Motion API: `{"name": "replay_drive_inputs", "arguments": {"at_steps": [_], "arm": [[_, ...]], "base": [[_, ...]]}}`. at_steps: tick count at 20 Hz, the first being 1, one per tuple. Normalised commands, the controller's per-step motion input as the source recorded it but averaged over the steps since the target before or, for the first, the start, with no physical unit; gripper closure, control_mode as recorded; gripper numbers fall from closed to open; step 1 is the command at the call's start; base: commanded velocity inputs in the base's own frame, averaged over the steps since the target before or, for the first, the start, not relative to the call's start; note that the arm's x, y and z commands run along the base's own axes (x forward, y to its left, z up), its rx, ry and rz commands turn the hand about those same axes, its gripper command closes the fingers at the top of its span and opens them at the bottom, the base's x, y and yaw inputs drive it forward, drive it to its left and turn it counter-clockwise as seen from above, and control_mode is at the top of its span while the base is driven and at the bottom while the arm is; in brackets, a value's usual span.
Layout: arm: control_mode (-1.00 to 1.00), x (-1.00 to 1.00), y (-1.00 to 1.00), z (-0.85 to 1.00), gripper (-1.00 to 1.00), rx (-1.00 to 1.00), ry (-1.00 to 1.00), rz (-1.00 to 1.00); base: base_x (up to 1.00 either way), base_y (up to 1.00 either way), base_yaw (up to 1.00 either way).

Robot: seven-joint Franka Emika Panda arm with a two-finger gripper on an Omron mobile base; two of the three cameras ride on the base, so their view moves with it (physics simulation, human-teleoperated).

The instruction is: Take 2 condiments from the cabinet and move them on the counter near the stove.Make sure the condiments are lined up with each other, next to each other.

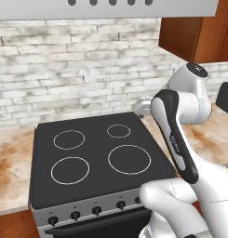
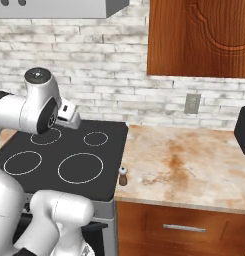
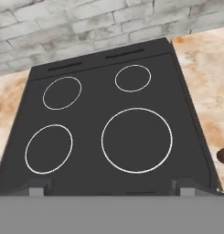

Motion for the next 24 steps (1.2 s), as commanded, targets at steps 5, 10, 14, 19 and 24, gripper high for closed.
{"name": "replay_drive_inputs", "arguments": {"at_steps": [5, 10, 14, 19, 24], "arm": [[-1.00, -0.46, 0.00, 0.21, -1.00, -0.17, -0.03, 0.00], [-1.00, -0.47, 0.00, 0.11, -1.00, -0.09, -0.04, -0.01], [-1.00, -0.16, -0.05, 0.00, -1.00, 0.00, -0.02, 0.00], [1.00, -0.10, 0.00, 0.00, -1.00, 0.00, 0.00, 0.00], [1.00, 0.00, 0.00, 0.00, -1.00, 0.00, 0.00, 0.00]], "base": [[0.00, 0.00, 0.00], [0.00, 0.00, 0.00], [0.00, 0.00, 0.00], [-0.09, 0.00, 0.00], [-0.84, 0.02, 0.07]]}}
